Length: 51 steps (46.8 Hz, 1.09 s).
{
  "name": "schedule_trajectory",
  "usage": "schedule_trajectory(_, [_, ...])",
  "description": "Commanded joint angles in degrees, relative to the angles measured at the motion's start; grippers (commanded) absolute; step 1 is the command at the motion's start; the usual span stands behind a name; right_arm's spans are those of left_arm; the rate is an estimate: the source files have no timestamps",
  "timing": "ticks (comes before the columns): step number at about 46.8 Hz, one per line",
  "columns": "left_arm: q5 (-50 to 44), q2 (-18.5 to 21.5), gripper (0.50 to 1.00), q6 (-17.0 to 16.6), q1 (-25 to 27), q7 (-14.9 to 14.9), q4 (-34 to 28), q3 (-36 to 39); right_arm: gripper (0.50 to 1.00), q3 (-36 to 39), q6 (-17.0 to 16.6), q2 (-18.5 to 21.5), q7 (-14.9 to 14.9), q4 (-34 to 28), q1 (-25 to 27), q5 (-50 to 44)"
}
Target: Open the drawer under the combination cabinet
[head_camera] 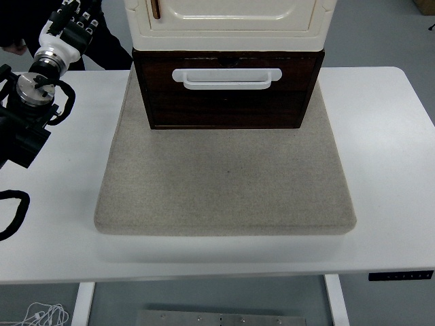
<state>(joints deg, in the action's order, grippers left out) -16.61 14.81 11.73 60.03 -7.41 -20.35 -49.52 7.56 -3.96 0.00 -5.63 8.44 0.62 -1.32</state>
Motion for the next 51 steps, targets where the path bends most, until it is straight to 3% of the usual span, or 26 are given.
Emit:
schedule_trajectory(1, [0.1, 0.0, 1.000, 0.2, 0.3, 0.0, -0.1, 0.1, 0.928, 0.0, 0.0, 0.0, 0.0, 0.0, 0.0, 0.0])
schedule_trajectory(7, [0.1, 0.2, 1.000, -0.2, 1.8, 0.2, 0.1, 0.8, 0.926, 0.0, 0.0, 0.0, 0.0, 0.0, 0.0, 0.0])
schedule_trajectory(23, [0.6, 6.5, 1.000, -1.5, 7.8, -0.1, -0.2, 2.5, 0.928, 0.0, 0.0, 0.0, 0.0, 0.0, 0.0, 0.0])
schedule_trajectory(34, [1.3, 11.8, 1.000, -1.6, 17.0, 0.3, -0.9, 8.7, 0.926, 0.0, 0.0, 0.0, 0.0, 0.0, 0.0, 0.0])
schedule_trajectory(42, [2.9, 15.9, 1.000, -0.8, 22.9, 0.3, -5.1, 14.0, 0.928, 0.0, 0.0, 0.0, 0.0, 0.0, 0.0, 0.0])
schedule_trajectory(51, [9.8, 16.3, 1.000, -1.1, 27.3, 0.3, -11.3, 14.2, 0.928, 0.0, 0.0, 0.0, 0.0, 0.0, 0.0, 0.0])
